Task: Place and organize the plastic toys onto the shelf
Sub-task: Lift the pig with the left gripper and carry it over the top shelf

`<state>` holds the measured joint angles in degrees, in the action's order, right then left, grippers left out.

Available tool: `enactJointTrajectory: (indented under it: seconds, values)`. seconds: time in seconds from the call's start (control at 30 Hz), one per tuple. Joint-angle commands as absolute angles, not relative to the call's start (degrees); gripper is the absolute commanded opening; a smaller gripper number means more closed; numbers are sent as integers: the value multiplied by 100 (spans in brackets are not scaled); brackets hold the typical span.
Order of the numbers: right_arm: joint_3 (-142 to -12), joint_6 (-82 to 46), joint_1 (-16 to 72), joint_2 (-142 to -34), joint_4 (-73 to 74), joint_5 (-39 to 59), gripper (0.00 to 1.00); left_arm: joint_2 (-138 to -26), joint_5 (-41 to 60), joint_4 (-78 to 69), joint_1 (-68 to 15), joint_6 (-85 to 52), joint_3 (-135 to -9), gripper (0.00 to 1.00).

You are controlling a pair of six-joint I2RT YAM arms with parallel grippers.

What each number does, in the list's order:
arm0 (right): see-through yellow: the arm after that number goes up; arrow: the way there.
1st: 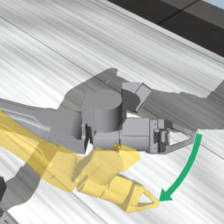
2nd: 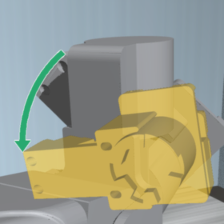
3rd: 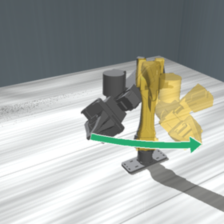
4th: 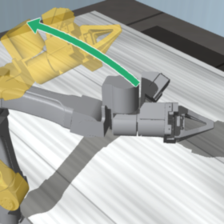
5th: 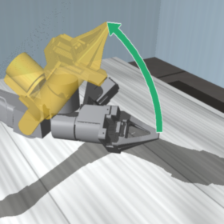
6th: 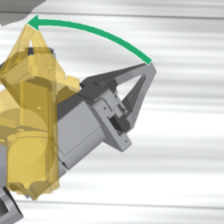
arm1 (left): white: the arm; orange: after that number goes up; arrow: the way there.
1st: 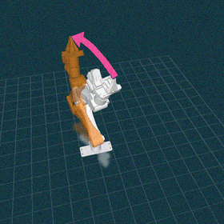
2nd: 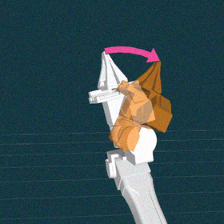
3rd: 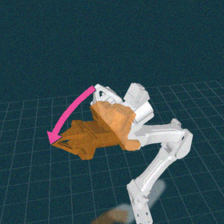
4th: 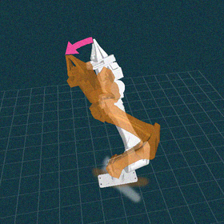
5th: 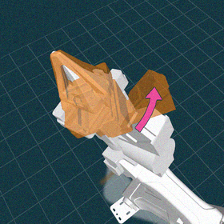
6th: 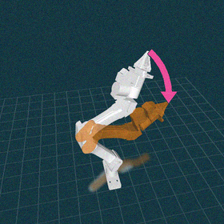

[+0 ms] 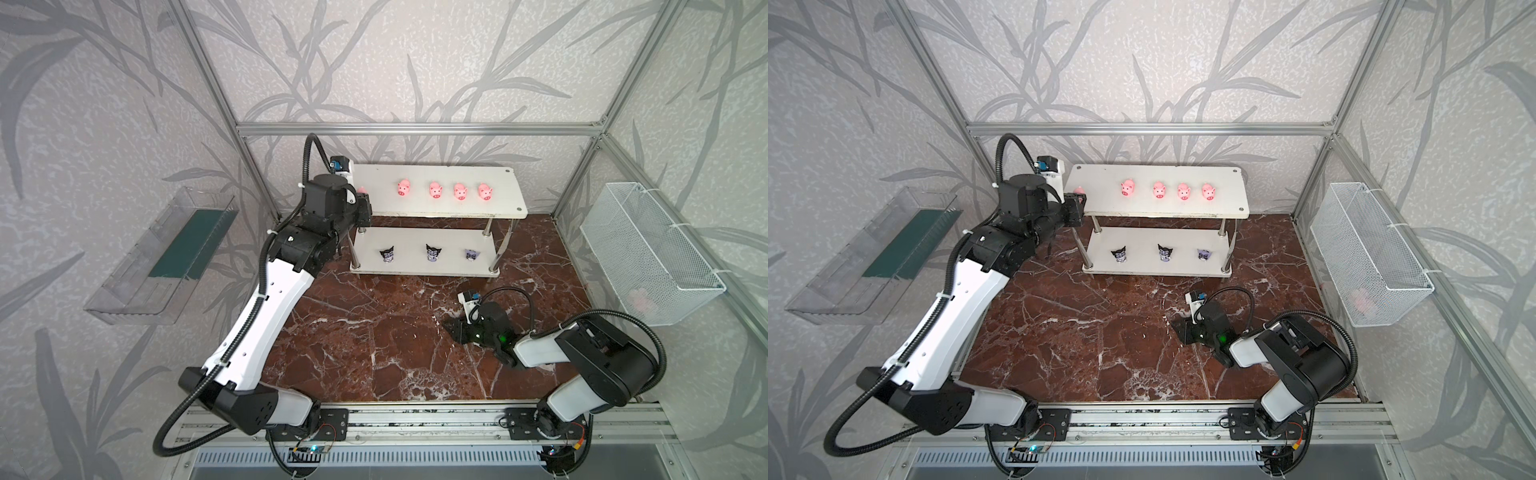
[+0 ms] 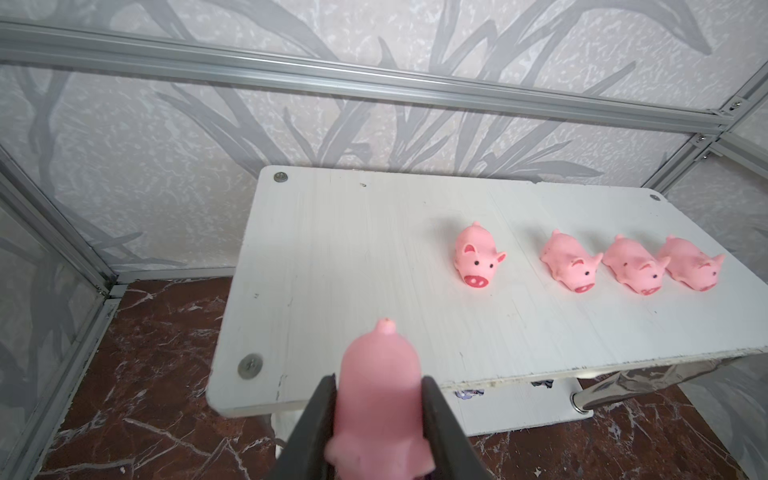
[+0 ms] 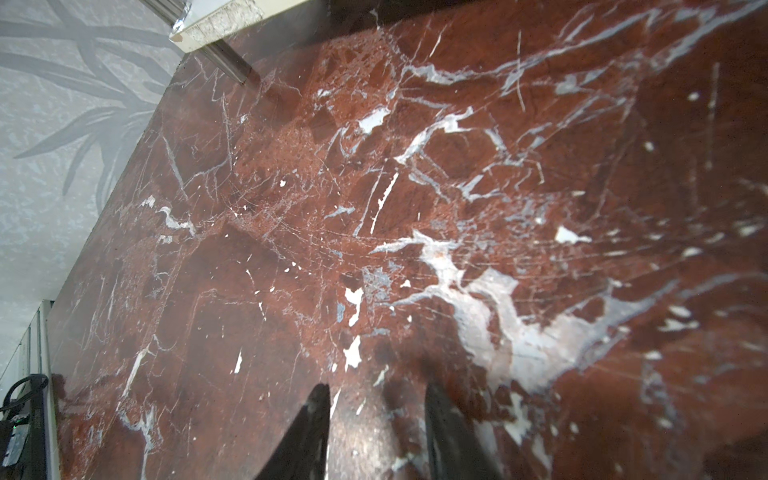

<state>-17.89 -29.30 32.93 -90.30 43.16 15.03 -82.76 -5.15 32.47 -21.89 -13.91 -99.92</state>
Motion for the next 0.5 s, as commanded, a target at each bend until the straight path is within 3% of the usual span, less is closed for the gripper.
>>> enactJointTrajectory:
  seconds: [0.0,0.47]
  values:
    - [-1879,-2905,3281,-9055,4096,1433,39,-8604,-191,3184,-2036,-1524,-10387,32]
    - [-1891,-2927,3278,-9246,4140,1389,39,-9840,81,3498,-1929,-1398,-11552,32]
